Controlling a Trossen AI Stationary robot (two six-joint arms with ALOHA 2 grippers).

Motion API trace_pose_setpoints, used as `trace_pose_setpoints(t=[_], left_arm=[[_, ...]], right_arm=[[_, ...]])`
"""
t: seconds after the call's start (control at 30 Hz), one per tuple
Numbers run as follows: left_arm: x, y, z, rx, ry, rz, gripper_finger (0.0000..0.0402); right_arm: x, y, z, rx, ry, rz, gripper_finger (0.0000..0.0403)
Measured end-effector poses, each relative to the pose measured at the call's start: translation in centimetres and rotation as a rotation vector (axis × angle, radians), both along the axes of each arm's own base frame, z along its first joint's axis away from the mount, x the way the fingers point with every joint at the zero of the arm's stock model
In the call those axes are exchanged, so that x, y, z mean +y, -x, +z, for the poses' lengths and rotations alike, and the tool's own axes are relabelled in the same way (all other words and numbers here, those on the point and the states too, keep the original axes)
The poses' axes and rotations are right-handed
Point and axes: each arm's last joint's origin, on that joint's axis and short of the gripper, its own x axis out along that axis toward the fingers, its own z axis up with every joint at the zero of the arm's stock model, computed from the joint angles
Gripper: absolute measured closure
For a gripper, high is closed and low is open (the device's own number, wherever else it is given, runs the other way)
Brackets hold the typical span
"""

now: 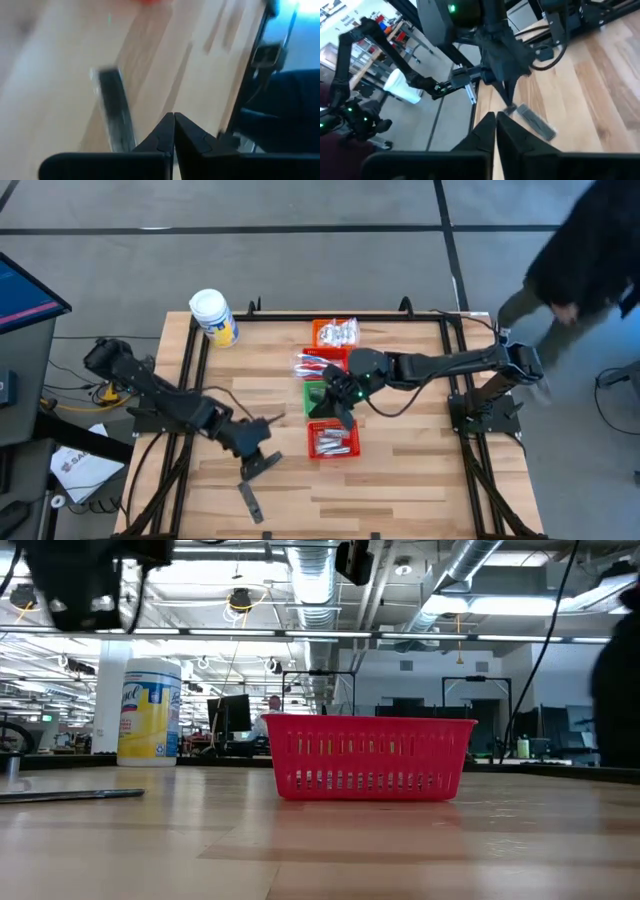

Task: Pick & Place Travel size toiletries
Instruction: Put the black comb into the green basket

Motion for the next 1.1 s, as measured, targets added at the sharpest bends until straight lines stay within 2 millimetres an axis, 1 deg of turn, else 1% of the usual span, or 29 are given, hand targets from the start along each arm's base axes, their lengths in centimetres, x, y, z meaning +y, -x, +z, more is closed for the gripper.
trace_pose_setpoints(t=[0.03, 0.1, 0.17, 0.27, 0.4, 0.57, 0.7, 0.77, 0.97, 1.1], left_arm=[[-0.4, 0.3, -0.5, 0.018, 0.006, -0.005, 0.0401], [-1.1, 0.9, -1.4, 0.064, 0.017, -0.012, 0.0401], [-1.8, 1.3, -2.1, 0.098, 0.040, -0.032, 0.0401], [-2.8, 1.7, -2.9, 0.141, 0.060, -0.077, 0.0401], [-3.8, 1.6, -4.3, 0.195, 0.036, -0.108, 0.0401], [-4.7, 0.9, -5.9, 0.218, 0.032, -0.124, 0.0401], [-4.9, 0.7, -7.0, 0.245, 0.005, -0.106, 0.0401], [-4.7, 0.9, -7.6, 0.270, 0.002, -0.091, 0.0401], [-3.9, 2.8, -10.1, 0.374, 0.023, -0.038, 0.0401], [-3.6, 3.4, -10.7, 0.376, 0.029, -0.034, 0.0401]], right_arm=[[0.2, 0.0, 0.0, -0.002, 0.009, -0.002, 0.0396], [0.5, 0.0, 0.0, -0.003, 0.014, 0.000, 0.0394], [0.7, 0.0, 0.0, -0.009, 0.014, 0.005, 0.0391], [0.6, 0.0, 0.0, -0.006, 0.017, 0.005, 0.0399], [0.6, 0.0, 0.0, -0.008, 0.027, 0.008, 0.0398], [0.7, 0.1, -0.2, 0.003, 0.044, 0.019, 0.0401], [0.8, 0.2, -0.4, 0.020, 0.058, 0.010, 0.0400], [0.8, 0.2, -0.5, 0.031, 0.060, 0.008, 0.0401], [1.2, 0.3, -0.7, 0.050, 0.070, -0.001, 0.0402], [1.4, 0.3, -0.7, 0.048, 0.072, 0.000, 0.0402]])
